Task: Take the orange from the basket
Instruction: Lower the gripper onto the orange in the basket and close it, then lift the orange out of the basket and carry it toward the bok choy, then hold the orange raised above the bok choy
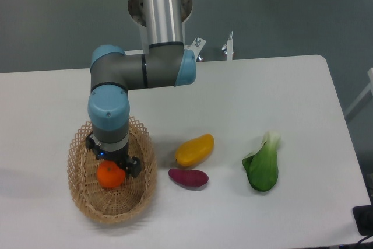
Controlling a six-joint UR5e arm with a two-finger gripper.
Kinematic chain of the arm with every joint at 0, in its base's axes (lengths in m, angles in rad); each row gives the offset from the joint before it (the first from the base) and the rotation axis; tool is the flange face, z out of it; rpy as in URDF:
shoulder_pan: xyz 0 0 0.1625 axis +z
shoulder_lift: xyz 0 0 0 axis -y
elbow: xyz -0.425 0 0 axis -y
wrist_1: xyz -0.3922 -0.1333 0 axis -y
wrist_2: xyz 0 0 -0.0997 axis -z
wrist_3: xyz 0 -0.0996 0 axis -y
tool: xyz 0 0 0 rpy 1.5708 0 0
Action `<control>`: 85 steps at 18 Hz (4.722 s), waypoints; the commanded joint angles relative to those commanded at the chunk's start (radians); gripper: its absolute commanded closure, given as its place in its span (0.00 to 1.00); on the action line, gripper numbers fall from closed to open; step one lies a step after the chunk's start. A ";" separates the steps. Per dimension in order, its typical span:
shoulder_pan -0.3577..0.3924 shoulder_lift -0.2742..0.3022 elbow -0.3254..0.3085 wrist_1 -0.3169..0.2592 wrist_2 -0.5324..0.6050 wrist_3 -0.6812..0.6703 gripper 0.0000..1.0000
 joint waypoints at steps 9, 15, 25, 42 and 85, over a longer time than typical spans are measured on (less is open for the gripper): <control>-0.021 -0.035 0.003 0.018 0.000 -0.020 0.00; -0.023 -0.049 0.008 0.031 0.002 -0.057 0.13; -0.023 0.020 0.015 0.023 0.034 -0.092 0.57; 0.239 0.132 0.000 0.020 0.038 0.119 0.55; 0.569 0.164 -0.068 0.009 0.098 0.805 0.53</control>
